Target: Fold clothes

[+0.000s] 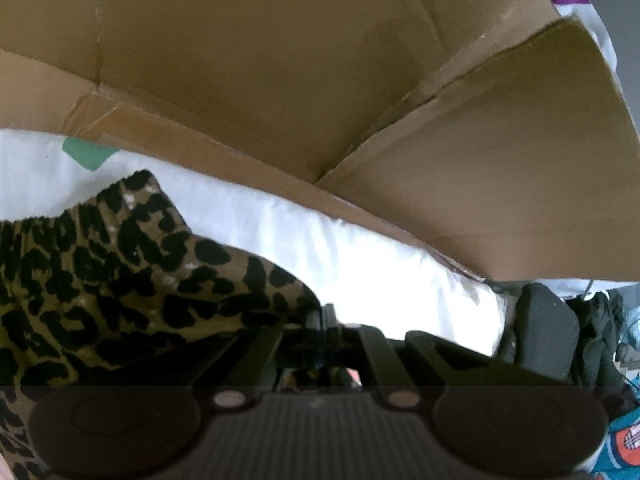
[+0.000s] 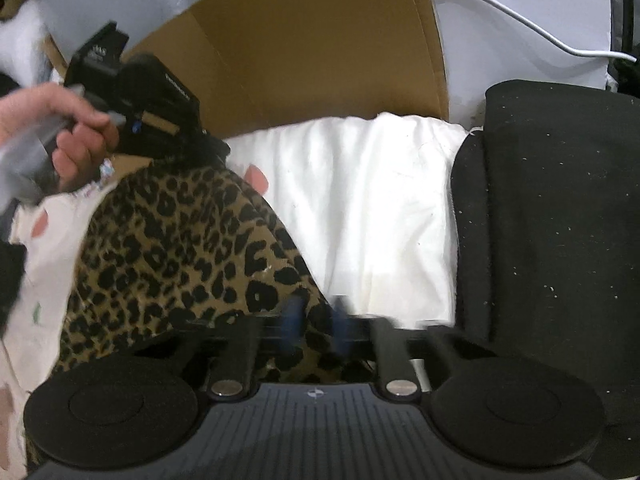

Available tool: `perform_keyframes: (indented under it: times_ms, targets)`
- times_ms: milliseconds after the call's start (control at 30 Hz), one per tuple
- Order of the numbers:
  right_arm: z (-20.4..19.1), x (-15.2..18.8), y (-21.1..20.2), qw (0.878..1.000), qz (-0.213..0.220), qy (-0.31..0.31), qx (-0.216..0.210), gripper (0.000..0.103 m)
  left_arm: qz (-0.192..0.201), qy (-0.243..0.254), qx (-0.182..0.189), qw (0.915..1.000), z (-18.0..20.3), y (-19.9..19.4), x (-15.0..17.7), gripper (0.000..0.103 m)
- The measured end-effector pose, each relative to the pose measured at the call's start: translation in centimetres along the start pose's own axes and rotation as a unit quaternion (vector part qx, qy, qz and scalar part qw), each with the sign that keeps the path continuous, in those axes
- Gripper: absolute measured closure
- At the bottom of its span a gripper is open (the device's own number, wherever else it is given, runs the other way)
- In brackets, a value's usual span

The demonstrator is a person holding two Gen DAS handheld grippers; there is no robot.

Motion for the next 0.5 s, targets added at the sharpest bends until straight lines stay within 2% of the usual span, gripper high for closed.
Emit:
perform_keyframes:
  times_ms: [133,500]
  targets:
    - [-0.2,0.1,-0.1,1.000,-0.009,-0.019,0.011,0.103,-0.001,0.002,0.000,1.0000,0.5,0.5,0.3,0.103]
    - [-0.1,0.1,-0.2,0.998,-0.026,-0.018,0.050,0.103,-0.007,0.009,0.000,0.9999,2.9,3.2,1.6,0.103]
Point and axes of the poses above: each gripper's, at about its wrist camera, not at the fingertips, and y roughly the way its jaws point, z to its right, x to its underside, the point moved 1 cm from there along y, roughly the way its jaws point, and after that the axes turned 3 degrees about x, right-handed, at the moved point
